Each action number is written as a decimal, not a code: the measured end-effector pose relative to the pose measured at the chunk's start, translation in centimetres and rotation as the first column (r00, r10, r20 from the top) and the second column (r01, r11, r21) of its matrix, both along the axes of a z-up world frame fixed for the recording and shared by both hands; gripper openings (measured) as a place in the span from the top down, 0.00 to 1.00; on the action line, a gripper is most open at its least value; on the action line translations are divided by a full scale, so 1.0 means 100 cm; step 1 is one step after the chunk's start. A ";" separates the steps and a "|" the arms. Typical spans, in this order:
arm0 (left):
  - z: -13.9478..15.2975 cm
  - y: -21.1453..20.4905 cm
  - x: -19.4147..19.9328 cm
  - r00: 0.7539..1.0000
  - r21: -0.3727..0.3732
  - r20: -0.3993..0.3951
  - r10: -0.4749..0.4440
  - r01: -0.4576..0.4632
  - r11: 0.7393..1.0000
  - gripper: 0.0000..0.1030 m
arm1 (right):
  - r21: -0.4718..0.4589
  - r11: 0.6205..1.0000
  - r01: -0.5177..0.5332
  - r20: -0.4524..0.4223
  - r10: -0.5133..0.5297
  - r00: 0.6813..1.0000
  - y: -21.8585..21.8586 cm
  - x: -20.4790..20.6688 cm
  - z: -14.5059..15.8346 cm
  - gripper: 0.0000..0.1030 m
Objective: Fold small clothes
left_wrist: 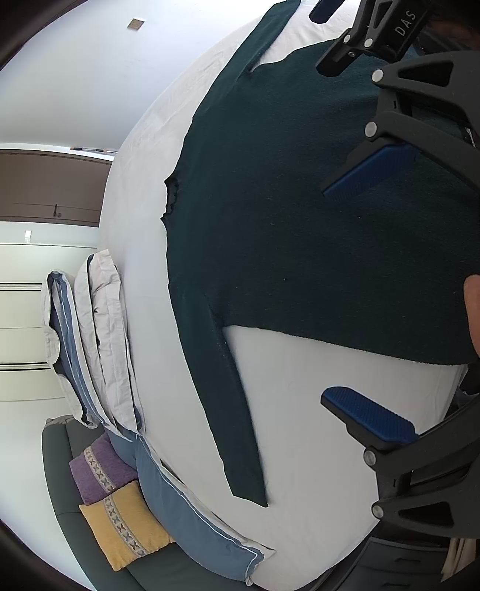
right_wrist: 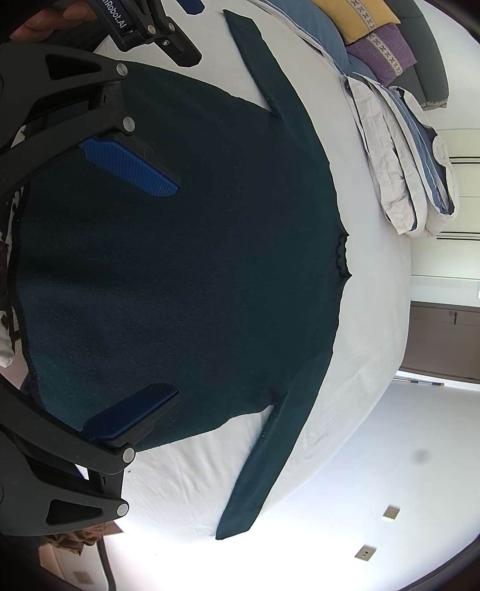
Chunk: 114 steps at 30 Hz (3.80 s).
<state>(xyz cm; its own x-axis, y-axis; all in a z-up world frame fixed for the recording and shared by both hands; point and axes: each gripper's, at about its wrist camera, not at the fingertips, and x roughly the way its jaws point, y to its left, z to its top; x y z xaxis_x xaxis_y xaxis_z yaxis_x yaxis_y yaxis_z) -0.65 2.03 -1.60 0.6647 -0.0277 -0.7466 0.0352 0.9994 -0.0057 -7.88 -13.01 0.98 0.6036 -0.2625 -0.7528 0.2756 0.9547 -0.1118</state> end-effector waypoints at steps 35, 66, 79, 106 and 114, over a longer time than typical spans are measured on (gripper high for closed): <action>-0.022 -0.040 0.008 0.998 0.325 0.059 -0.008 -0.011 0.946 0.00 | 0.506 0.776 0.377 0.130 -0.501 0.856 -0.292 -0.048 -0.031 0.00; -0.060 -0.020 0.084 0.966 -0.241 -0.231 -0.119 0.062 0.968 0.00 | 0.553 0.761 0.338 0.217 -0.523 0.824 -0.461 0.025 -0.036 0.93; -0.065 0.028 0.096 0.959 -0.473 -0.243 -0.147 0.015 0.881 0.00 | 0.555 0.822 0.129 0.296 -0.340 0.893 -0.270 0.111 0.017 0.71; -0.058 0.019 0.092 0.961 -0.581 -0.220 -0.168 0.010 0.814 0.02 | 0.691 0.568 0.448 0.162 -0.725 0.669 -0.492 -0.039 -0.064 0.93; -0.056 0.020 0.096 0.963 -0.606 -0.198 -0.180 0.024 0.795 0.04 | 0.466 0.878 0.113 0.258 -0.257 0.931 -0.332 0.099 0.003 0.94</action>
<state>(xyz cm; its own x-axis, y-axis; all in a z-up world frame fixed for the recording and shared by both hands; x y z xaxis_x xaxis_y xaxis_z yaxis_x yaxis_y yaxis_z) 8.98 4.07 -7.17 0.4402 -0.5742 -0.6903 0.0564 0.7850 -0.6169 1.98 -46.17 1.27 0.7932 -0.0813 -0.6035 0.4037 0.8122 0.4212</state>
